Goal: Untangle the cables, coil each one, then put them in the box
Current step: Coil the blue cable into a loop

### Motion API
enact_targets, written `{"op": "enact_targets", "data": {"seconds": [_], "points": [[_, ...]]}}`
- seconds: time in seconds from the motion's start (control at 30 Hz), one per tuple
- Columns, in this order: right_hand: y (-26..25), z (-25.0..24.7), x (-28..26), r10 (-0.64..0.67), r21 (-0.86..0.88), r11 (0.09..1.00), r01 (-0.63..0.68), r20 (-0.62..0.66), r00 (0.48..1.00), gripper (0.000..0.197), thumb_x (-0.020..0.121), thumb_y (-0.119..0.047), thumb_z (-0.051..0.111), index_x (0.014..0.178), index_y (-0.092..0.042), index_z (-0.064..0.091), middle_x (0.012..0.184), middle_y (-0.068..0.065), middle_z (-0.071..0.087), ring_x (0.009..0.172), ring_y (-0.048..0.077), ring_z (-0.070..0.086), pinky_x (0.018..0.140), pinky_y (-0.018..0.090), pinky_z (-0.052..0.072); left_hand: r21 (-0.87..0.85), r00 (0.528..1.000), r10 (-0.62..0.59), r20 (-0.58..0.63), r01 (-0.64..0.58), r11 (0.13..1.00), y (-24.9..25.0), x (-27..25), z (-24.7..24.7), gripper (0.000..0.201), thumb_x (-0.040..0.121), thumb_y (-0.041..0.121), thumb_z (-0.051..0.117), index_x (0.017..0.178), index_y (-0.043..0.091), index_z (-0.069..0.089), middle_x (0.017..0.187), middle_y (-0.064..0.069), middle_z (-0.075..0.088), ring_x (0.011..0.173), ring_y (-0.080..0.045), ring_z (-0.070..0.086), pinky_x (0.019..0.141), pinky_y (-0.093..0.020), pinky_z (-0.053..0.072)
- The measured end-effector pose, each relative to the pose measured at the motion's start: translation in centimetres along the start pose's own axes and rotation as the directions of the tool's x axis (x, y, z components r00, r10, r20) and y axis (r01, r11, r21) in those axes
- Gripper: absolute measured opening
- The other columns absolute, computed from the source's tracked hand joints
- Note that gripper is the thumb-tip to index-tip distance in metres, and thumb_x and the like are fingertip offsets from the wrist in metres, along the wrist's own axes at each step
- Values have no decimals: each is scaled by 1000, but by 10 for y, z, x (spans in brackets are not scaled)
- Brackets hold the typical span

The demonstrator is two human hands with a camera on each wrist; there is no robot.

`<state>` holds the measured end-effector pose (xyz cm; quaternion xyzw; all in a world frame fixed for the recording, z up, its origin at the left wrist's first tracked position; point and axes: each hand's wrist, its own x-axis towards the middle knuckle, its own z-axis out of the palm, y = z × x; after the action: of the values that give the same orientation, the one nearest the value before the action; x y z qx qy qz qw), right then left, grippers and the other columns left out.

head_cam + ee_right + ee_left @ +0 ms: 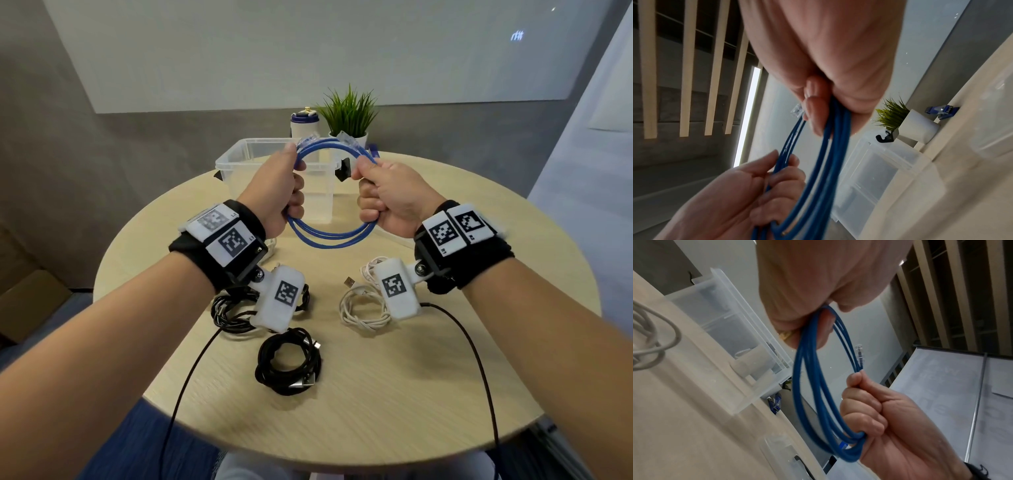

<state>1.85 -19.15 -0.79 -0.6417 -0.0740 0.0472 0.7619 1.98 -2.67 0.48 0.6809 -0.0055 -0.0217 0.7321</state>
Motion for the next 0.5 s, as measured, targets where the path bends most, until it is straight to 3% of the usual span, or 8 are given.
{"op": "enact_targets", "data": {"seconds": [0.1,0.17,0.2,0.23,0.33,0.4,0.5], "points": [[0,-1,-1,-3,-14,1000,3,13,1000,32,102,-34,39,78,-13,47,46,-4,29,35,9,27,41,18,33,26,996,58,-74,-56,998,-2,4,-1,25,100,29,35,82,16,46,63,2,39,48,-11,33,42,-22,37],[0,-4,-2,-8,-19,1000,8,20,1000,33,102,-34,40,77,-13,47,45,-4,30,35,9,28,42,20,36,-24,987,72,-145,-76,997,-4,8,-5,23,101,25,33,85,15,47,70,-2,52,55,-16,52,55,-29,54],[1,-5,-2,-8,-21,1000,9,22,1000,33,102,-34,40,77,-14,47,45,-4,31,35,9,29,42,20,36,-68,980,74,-183,-87,994,-4,10,-8,24,102,23,32,85,14,45,70,-3,55,58,-18,58,61,-32,57],[1,-8,-2,-9,-21,1000,9,20,1000,33,102,-33,40,77,-14,47,45,-4,31,34,9,29,42,20,36,-128,974,76,-215,-105,986,-4,13,-11,25,102,21,30,83,14,43,67,-3,54,57,-18,60,60,-31,57],[0,-15,-1,-22,-6,1000,22,-9,1000,32,102,-33,40,76,-14,47,45,-5,30,34,8,28,42,19,37,-188,968,98,-230,-143,972,-5,16,-23,27,101,21,30,77,16,40,58,2,36,38,-9,37,40,-18,37],[-2,-19,0,-40,16,999,40,-35,999,32,102,-33,39,76,-15,47,44,-6,30,34,8,27,42,19,38,-3,976,135,-169,-138,990,-7,16,-27,27,101,23,33,76,17,40,57,4,28,37,-8,25,36,-17,24],[-7,-25,2,-61,20,998,62,-82,995,32,102,-33,40,77,-15,47,44,-6,30,34,8,25,41,19,35,257,986,155,-56,-136,957,-16,15,-30,28,101,25,35,75,17,42,56,4,27,39,-8,22,35,-16,19]]}}
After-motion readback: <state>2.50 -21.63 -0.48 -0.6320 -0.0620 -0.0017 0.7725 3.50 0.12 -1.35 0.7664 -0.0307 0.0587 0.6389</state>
